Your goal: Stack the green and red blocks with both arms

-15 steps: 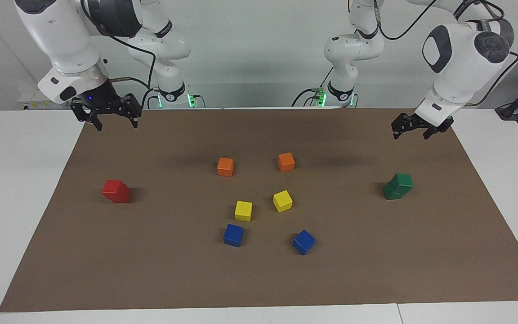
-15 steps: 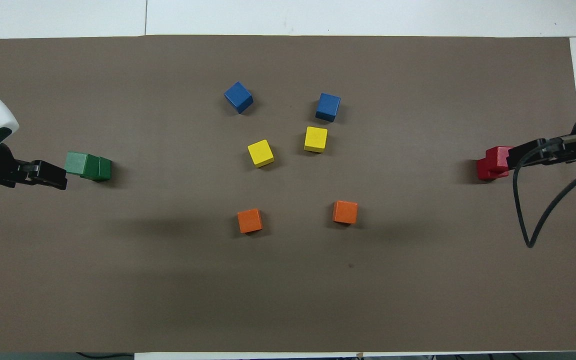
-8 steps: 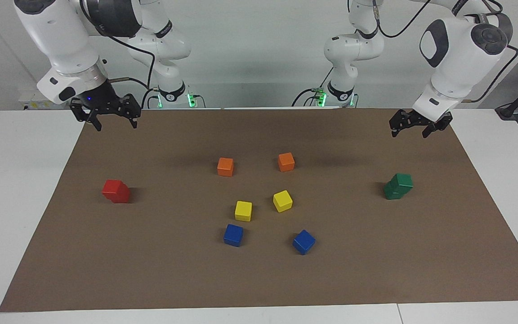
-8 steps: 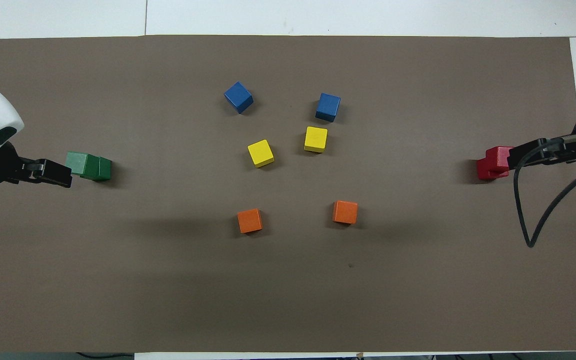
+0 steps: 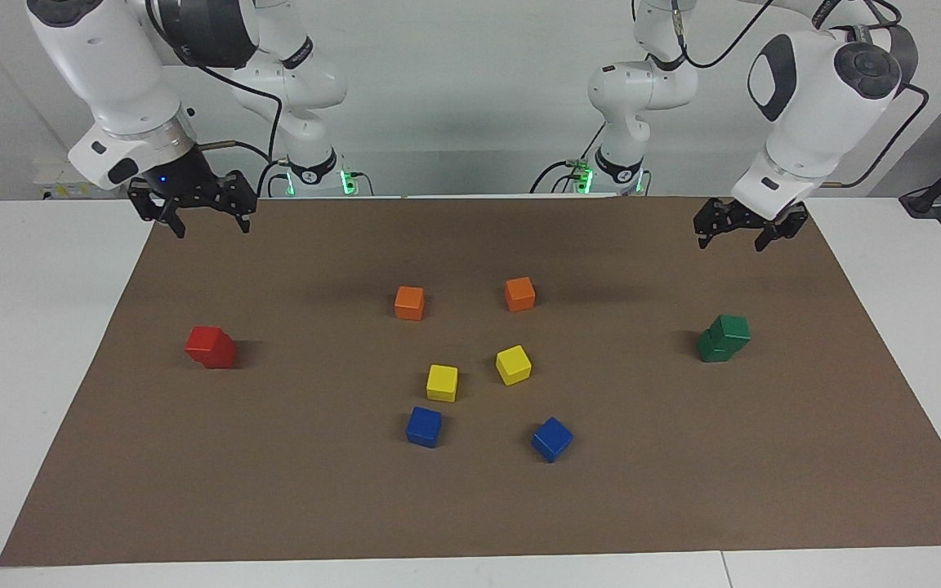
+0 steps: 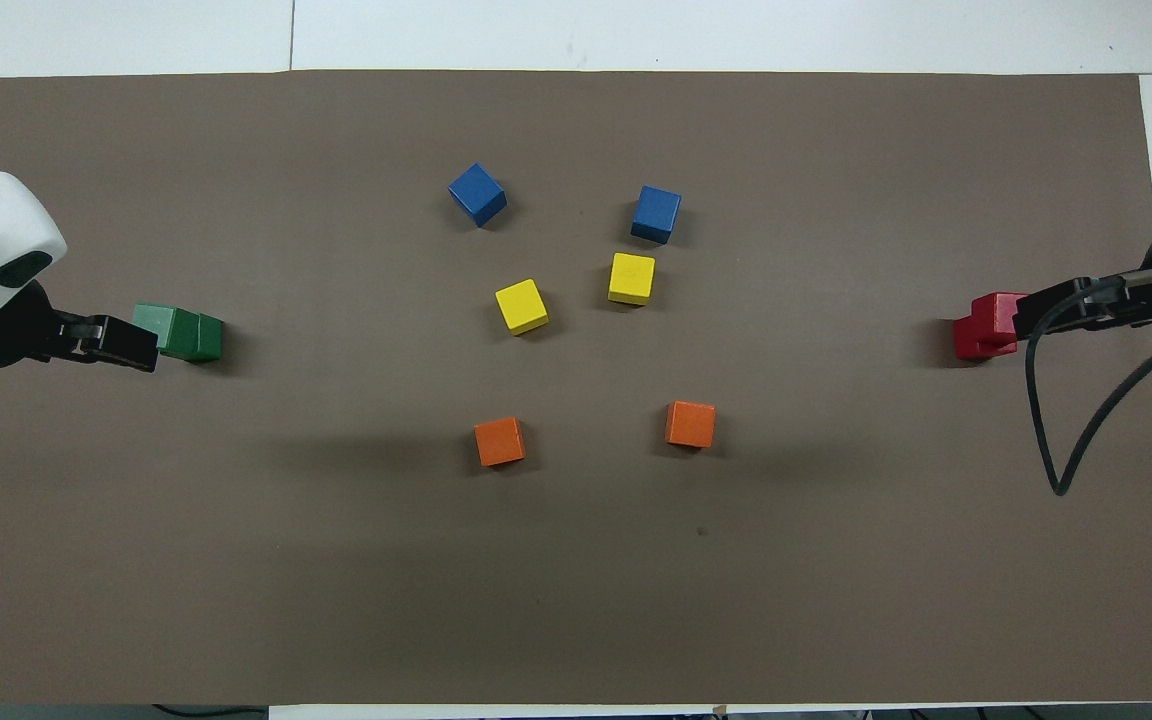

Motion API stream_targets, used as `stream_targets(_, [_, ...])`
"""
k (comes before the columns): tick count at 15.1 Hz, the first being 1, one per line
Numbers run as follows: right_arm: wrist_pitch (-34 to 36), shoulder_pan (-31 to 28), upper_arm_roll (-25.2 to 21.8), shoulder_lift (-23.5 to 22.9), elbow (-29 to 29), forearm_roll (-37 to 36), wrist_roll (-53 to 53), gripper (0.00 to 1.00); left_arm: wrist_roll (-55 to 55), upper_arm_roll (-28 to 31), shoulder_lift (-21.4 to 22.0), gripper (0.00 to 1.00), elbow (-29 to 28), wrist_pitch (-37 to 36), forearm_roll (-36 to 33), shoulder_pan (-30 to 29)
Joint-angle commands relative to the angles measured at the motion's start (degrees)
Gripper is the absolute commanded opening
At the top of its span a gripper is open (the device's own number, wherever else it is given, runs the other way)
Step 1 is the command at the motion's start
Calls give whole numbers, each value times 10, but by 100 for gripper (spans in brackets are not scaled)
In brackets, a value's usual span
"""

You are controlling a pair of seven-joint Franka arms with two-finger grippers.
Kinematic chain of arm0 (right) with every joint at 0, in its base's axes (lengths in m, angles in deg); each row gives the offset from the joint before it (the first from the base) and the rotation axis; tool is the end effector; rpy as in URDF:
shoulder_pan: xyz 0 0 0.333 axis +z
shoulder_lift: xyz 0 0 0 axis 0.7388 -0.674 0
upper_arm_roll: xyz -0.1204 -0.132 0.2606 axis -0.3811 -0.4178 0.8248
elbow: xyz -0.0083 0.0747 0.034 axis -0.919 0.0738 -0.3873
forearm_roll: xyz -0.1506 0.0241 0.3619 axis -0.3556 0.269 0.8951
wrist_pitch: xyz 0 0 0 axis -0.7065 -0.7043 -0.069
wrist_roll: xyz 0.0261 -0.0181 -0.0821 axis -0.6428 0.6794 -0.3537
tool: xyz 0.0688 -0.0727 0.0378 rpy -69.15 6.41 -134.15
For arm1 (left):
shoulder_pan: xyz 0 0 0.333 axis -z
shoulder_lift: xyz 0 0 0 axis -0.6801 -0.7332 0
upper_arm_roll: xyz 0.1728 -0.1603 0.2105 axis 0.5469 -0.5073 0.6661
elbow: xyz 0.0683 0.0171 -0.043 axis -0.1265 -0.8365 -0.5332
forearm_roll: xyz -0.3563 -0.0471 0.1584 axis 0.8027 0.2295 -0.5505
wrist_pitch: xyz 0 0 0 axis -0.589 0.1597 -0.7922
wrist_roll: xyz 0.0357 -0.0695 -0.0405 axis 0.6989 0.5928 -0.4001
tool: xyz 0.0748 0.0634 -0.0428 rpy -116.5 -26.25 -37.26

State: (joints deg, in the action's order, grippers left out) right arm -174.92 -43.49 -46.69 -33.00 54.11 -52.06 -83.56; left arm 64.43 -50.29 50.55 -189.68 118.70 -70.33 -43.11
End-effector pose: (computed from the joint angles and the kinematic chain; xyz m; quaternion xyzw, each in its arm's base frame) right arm 0.5452 0.0046 0.6015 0.9989 0.0393 -0.0240 0.0045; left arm 0.5398 -0.0394 0.5536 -0.9953 0.0870 0.0409 0.0154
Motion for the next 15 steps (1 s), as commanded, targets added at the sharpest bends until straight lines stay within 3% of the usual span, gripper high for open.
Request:
stream_targets(1, [11,-9,7,-6,-10,-1,13,100,-5,3,2,100,27,-27,9,7])
stream_targets(15, [11,-11,7,-6,-11,-2,14,100,-16,-11,8,100,19,-20,9,3])
